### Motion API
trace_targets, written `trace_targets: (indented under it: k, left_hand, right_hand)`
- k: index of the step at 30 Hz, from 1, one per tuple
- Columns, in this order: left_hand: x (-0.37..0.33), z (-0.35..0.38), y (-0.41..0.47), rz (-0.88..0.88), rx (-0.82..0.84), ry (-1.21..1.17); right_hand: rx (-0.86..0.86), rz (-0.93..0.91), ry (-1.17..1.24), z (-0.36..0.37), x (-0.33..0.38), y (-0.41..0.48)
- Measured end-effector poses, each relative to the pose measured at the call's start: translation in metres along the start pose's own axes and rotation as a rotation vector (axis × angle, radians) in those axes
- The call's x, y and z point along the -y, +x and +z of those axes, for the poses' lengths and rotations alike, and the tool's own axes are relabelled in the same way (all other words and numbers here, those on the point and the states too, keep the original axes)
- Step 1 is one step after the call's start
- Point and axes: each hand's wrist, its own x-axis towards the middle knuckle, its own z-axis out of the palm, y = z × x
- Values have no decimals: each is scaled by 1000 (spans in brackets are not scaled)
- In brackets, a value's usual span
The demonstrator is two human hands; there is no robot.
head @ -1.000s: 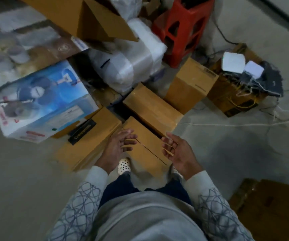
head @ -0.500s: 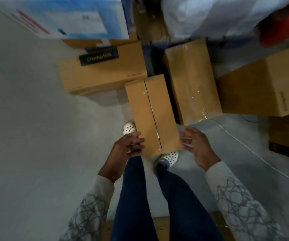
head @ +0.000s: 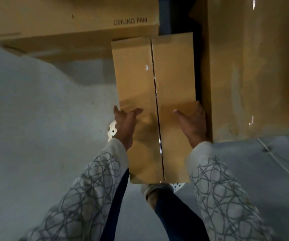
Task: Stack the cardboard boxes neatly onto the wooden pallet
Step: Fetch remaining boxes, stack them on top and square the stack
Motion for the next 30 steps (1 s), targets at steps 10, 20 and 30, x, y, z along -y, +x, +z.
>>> trace_targets:
  k: [10,20,30]
  left_hand:
    - [-14,-53,-137,-3,-124,130]
    - [-121,-250,-393,387,-440,37]
    - [-136,-535,-532,629,-877,254]
  right_hand:
    - [-147,18,-2,-43,13,-141]
    - [-40,-285,159,-140,116,-446]
    - [321,-280,39,-34,205,-691]
